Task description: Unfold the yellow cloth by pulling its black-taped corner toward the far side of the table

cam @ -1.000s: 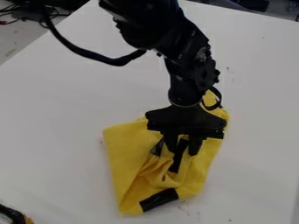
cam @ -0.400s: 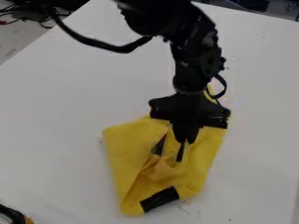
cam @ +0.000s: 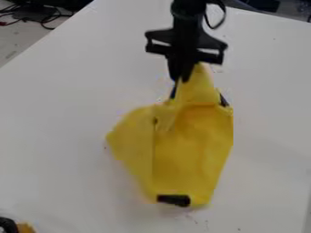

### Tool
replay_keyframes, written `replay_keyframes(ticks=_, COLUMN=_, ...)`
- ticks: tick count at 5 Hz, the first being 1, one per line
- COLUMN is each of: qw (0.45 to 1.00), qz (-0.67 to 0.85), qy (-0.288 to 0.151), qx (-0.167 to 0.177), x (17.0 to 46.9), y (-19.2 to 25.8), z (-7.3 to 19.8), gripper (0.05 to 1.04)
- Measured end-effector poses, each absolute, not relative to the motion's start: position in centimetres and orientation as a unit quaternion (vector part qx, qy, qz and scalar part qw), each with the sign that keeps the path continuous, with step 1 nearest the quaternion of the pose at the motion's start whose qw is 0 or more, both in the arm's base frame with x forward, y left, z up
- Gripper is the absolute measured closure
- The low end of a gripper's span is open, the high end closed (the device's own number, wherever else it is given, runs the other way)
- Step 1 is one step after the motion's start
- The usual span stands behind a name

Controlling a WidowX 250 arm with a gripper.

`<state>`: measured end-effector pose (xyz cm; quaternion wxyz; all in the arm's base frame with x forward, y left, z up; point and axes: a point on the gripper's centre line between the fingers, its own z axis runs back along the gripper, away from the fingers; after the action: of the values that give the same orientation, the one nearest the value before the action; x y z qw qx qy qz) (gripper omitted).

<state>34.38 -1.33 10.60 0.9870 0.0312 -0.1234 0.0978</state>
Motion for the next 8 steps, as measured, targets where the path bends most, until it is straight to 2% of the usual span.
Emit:
replay_keyframes(ticks=1, qw=0.985, qz=0.088, qy=-0.143, qx=0.03, x=36.4, y=2.4, z=11.0, gripper=1.005)
replay_keyframes(ticks=2, qw=0.982, qz=0.102, qy=-0.155, qx=0.026, x=37.4, y=6.8, z=10.0, gripper=1.005)
replay_keyframes(ticks=3, qw=0.981, qz=0.106, qy=-0.161, qx=0.005, x=37.8, y=9.2, z=7.9, gripper=1.005)
replay_keyframes(ticks=5, qw=0.988, qz=0.057, qy=-0.139, qx=-0.022, x=42.6, y=11.3, z=4.3, gripper=0.985)
replay_keyframes(ticks=6, qw=0.992, qz=0.029, qy=-0.12, qx=-0.03, x=44.6, y=11.6, z=2.6, gripper=0.817)
replay_keyframes(ticks=8, qw=0.993, qz=0.015, qy=-0.117, qx=-0.016, x=45.4, y=12.1, z=2.4, gripper=0.237)
